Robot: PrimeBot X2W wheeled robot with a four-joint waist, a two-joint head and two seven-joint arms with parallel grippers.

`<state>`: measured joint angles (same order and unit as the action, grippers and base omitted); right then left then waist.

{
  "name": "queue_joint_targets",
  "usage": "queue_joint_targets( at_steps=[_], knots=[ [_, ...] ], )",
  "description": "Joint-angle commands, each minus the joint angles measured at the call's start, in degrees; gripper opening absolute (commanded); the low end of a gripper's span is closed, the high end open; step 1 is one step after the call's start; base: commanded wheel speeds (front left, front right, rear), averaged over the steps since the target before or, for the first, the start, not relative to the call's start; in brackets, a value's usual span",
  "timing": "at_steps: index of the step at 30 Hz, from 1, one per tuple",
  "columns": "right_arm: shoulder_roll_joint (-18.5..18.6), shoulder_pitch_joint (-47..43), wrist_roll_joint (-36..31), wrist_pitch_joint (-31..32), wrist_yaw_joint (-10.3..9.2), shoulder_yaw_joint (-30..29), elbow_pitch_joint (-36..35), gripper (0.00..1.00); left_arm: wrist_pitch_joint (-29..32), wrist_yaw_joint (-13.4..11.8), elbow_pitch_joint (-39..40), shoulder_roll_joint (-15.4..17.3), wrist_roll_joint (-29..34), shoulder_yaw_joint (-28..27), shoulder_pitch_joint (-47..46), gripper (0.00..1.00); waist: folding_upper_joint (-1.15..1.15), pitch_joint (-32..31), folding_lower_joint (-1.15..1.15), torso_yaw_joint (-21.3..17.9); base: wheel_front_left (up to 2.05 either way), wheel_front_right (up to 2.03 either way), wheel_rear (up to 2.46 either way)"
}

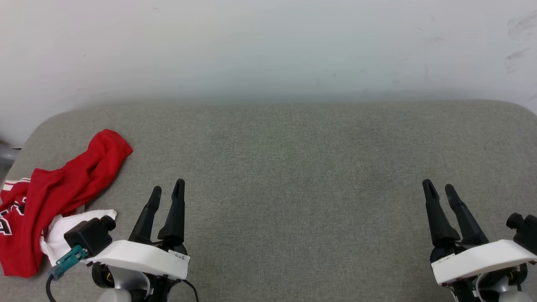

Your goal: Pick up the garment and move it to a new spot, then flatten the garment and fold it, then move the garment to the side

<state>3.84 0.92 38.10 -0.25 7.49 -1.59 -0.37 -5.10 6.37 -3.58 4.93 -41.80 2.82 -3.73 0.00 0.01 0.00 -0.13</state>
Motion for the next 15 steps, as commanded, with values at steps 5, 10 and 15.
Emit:
queue_joint_targets(
  at_steps=[5,10,15],
  knots=[
    [0.23,-0.47,-6.53,0.49,0.00,-0.23,-1.82,1.00,-1.36,-0.99,0.83,1.62,5.89,1.20,0.18,1.00,0.00,-0.03,0.00,0.05,0.00,0.00,0.00],
    [0.06,-1.04,-11.15,0.91,0.00,-0.60,-2.36,1.00,-2.20,-2.22,0.35,2.52,9.52,1.94,0.59,1.00,0.00,-0.11,0.00,0.09,0.00,0.00,0.00],
    [-0.17,-1.67,-15.41,1.40,0.00,-0.95,-2.91,1.00,-2.96,-3.20,-0.18,3.25,12.76,2.78,0.93,1.00,0.00,-0.17,0.00,0.15,0.00,0.00,0.00]
  ],
)
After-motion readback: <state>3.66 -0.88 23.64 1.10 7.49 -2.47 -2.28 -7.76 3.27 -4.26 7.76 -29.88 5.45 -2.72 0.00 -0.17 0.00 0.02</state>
